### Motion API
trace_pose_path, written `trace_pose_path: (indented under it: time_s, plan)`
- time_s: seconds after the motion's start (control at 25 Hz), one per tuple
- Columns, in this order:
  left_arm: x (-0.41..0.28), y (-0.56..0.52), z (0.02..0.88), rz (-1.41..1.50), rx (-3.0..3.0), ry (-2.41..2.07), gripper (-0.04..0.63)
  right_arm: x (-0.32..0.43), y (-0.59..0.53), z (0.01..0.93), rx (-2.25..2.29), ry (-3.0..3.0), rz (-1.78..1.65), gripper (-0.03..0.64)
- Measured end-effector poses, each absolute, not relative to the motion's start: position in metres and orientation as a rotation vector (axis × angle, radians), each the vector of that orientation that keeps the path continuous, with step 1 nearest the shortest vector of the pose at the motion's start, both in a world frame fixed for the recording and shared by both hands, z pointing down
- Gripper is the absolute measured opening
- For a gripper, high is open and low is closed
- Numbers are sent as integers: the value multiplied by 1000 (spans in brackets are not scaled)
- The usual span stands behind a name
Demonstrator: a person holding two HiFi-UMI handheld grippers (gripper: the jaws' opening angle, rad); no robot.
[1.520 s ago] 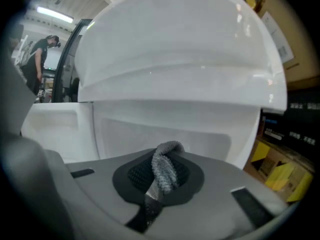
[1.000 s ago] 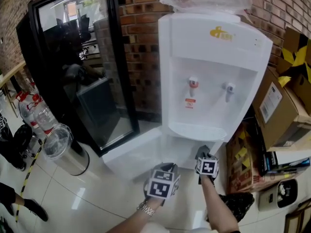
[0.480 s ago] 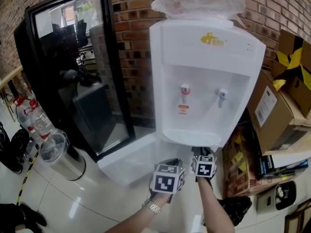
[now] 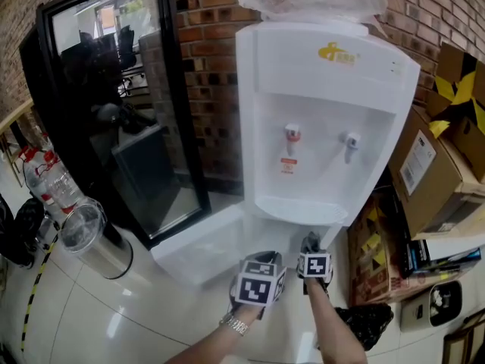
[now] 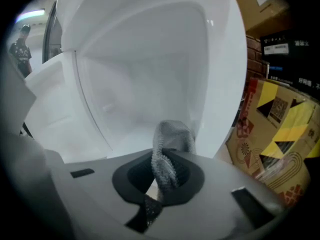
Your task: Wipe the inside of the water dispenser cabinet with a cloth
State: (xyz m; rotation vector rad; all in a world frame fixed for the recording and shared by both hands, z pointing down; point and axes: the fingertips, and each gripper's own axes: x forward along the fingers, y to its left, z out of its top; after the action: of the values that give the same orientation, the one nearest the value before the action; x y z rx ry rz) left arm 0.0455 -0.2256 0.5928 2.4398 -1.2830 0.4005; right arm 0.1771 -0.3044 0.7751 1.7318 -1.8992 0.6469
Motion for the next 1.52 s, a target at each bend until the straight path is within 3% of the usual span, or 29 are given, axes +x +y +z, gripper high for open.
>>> trace_pose_path:
  time_s: [0.2,0.48,0.92,1.52]
  plan:
    - [52,-224,588,374,2458,-1250,25,173,-307,757,1737,-1945,695,8]
    - [51,-224,589,356,2455,-1237,25,189,-327,674,1970,-1996,396,8]
    - [48,-222,585,338,2457,-1228,25,198,-304,788,1767,-1865,658,9]
    - [37,-211,581,361,2475,-1229,25,124,-385,753,1721,-2245,560,8]
